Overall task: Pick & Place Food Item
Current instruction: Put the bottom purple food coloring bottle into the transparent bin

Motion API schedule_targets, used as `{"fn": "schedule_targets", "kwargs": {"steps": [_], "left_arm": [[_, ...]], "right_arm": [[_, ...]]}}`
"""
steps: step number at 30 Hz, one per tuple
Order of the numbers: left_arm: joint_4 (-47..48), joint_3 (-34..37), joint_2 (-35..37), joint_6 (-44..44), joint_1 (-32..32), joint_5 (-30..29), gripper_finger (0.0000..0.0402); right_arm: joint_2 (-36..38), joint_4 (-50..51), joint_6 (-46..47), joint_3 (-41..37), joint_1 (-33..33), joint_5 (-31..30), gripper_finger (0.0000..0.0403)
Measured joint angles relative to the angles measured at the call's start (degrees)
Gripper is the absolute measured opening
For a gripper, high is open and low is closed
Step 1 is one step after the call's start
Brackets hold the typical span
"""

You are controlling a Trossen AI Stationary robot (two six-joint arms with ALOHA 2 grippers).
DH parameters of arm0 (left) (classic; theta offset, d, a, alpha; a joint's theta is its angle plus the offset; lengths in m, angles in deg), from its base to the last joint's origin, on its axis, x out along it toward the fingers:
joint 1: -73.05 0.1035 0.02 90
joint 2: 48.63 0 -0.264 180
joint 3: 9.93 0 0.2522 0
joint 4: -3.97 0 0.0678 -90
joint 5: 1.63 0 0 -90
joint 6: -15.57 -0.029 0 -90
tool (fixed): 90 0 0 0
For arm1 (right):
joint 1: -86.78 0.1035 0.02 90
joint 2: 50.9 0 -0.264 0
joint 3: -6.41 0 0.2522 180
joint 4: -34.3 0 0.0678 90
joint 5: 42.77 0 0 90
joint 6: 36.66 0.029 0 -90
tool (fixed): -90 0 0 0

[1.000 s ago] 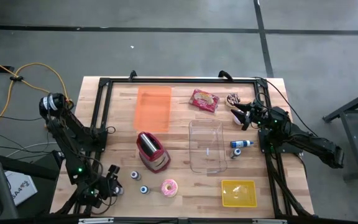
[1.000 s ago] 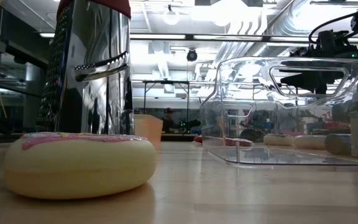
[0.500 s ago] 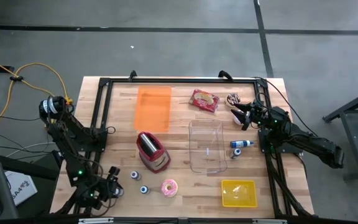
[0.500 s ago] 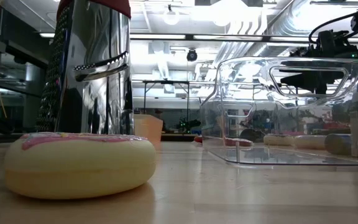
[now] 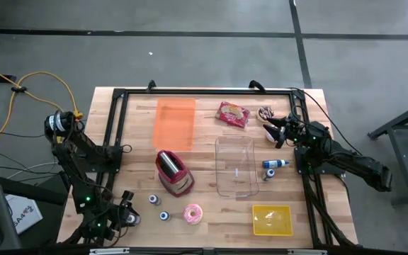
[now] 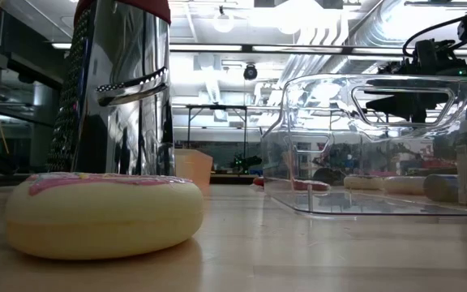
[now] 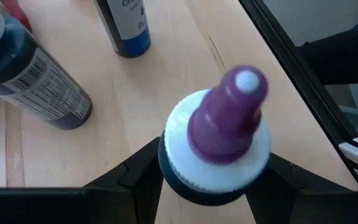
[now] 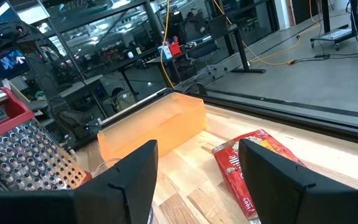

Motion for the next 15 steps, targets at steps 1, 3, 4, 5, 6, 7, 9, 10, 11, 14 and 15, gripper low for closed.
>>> {"fn": "schedule_targets", "kwargs": {"steps": [1,3,4,5,6,7,9,10,11,14,15], "left_arm": [[-0.7,0.4,0.0,0.1,-0.2,-0.4,0.0188],[-2.8,1.3,0.0,0.1,-0.4,-0.6,0.0188],[-4.0,1.9,0.0,0.1,-0.4,-0.6,0.0188],[-4.8,2.5,0.0,0.4,-0.4,-0.6,0.0188],[-5.6,3.1,0.0,0.4,-0.4,-0.6,0.0188],[-6.3,3.6,0.0,0.4,-0.4,-0.6,0.0188],[-7.2,4.0,0.0,0.4,-0.4,-0.7,0.0188],[-7.6,4.2,0.0,0.2,-0.4,-0.7,0.0188],[-8.1,4.4,0.0,0.0,-0.4,-0.7,0.0188],[-9.1,5.0,0.0,-0.1,-0.4,-0.7,0.0188],[-9.1,5.1,0.0,-0.1,-0.4,-0.7,0.0188]], "right_arm": [[0.0,0.0,0.0,0.0,0.0,0.0,0.0211],[0.0,0.0,0.0,0.0,0.0,0.0,0.0211],[0.0,0.0,0.0,0.0,0.0,0.0,0.0211],[0.0,0.0,0.0,0.0,0.0,0.0,0.0211],[0.0,0.0,0.0,0.0,0.0,0.0,0.0211],[0.0,0.0,0.0,0.0,0.0,0.0,0.0211],[0.0,0.0,0.0,0.0,0.0,0.0,0.0211],[0.0,0.0,0.0,0.0,0.0,0.0,0.0211],[0.0,0.0,0.0,0.0,0.0,0.0,0.0211],[0.0,0.0,0.0,0.0,0.0,0.0,0.0211],[0.0,0.0,0.0,0.0,0.0,0.0,0.0211]]}}
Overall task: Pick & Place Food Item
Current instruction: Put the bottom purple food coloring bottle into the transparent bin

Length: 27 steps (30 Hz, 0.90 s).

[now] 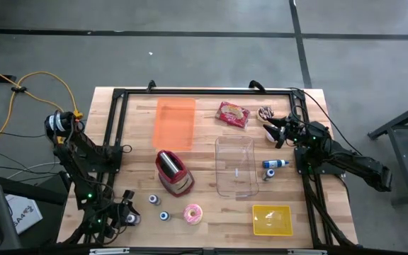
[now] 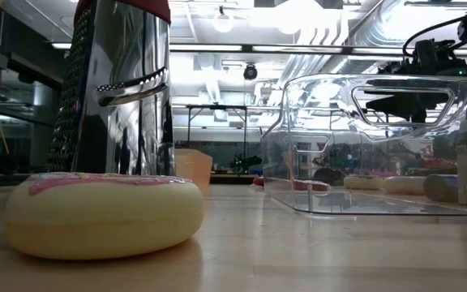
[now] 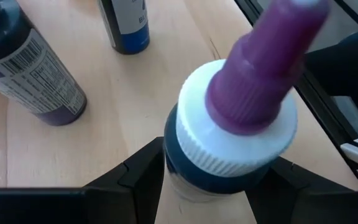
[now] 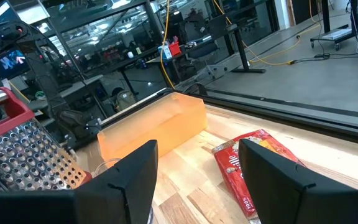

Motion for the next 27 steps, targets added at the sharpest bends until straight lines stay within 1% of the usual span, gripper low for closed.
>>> {"fn": "schedule_targets", "kwargs": {"steps": [7,15,27], "left_arm": [[0.0,0.0,0.0,0.0,0.0,0.2,0.0186],[-0.2,0.0,0.0,0.0,0.0,0.3,0.0154],[-0.2,0.0,0.0,0.0,0.0,0.4,0.015]], "right_arm": [[0.0,0.0,0.0,0.0,0.0,0.0,0.0211],[0.0,0.0,0.0,0.0,0.0,0.0,0.0211],[0.0,0.0,0.0,0.0,0.0,0.0,0.0211]]}}
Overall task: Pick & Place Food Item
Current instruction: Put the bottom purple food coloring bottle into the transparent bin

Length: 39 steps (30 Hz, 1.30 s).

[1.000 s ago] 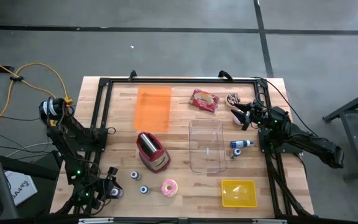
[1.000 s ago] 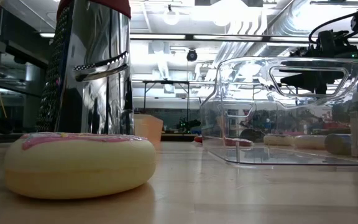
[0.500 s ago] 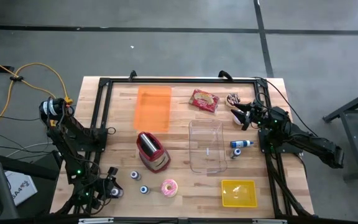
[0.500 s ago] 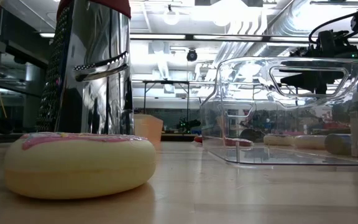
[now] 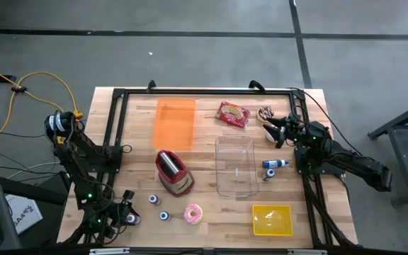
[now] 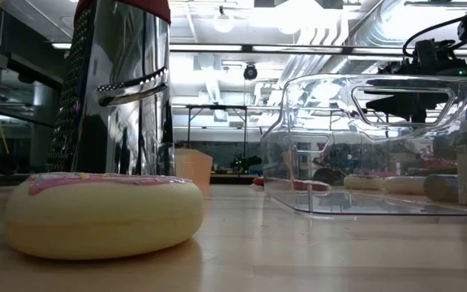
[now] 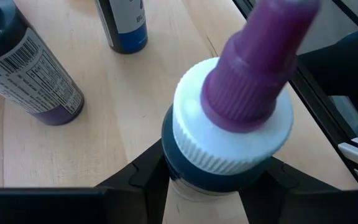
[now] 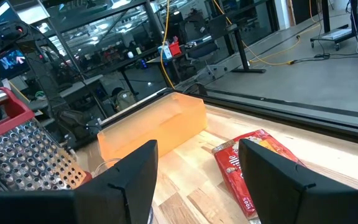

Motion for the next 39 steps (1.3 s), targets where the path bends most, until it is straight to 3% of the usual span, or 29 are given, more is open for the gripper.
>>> {"fn": "schedule_targets", "kwargs": {"steps": [19,39], "left_arm": [[-0.2,0.0,3.6,-1.7,2.3,3.0,0.0149],[6.9,-0.1,25.1,-12.5,11.1,11.9,0.0149]], "right_arm": [[0.0,0.0,0.0,0.0,0.0,0.0,0.0211],[0.0,0.0,0.0,0.0,0.0,0.0,0.0211]]}}
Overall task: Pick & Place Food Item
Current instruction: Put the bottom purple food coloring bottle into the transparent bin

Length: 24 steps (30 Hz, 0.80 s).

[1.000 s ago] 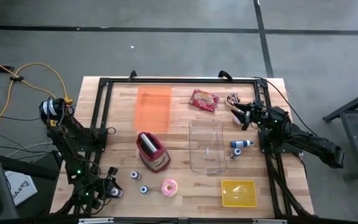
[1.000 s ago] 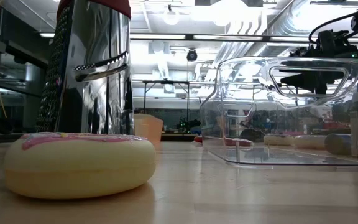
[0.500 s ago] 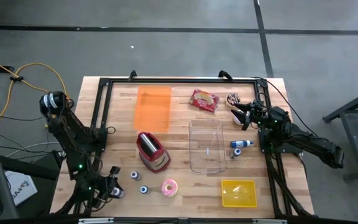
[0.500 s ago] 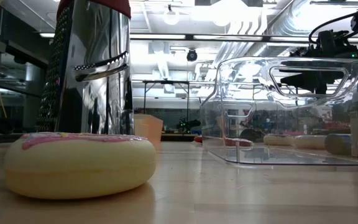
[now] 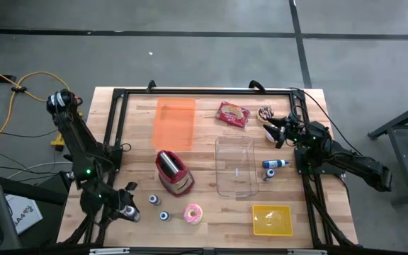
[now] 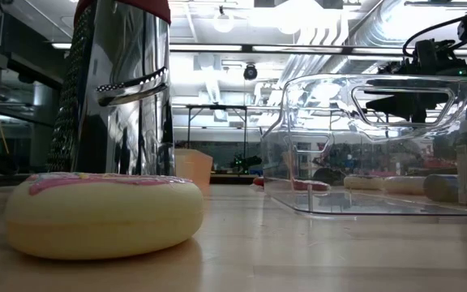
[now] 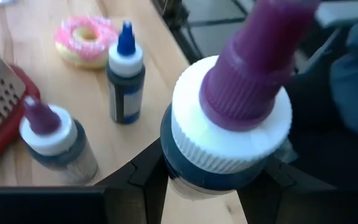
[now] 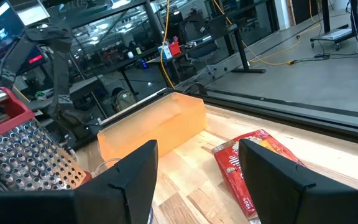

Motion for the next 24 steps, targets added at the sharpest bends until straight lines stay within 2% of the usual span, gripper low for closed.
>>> {"fn": "schedule_targets", "kwargs": {"steps": [6,10,17,24], "left_arm": [[0.9,-0.7,4.8,-3.4,2.4,1.2,0.0149],[6.4,-5.3,4.9,-6.1,4.5,1.9,0.0149],[17.3,-15.9,0.7,-10.2,9.1,3.1,0.0149],[22.2,-24.3,-5.9,-13.3,19.0,7.7,0.0149]], "right_arm": [[0.0,0.0,0.0,0.0,0.0,0.0,0.0211],[0.0,0.0,0.0,0.0,0.0,0.0,0.0211],[0.0,0.0,0.0,0.0,0.0,0.0,0.0211],[0.0,0.0,0.0,0.0,0.0,0.0,0.0211]]}}
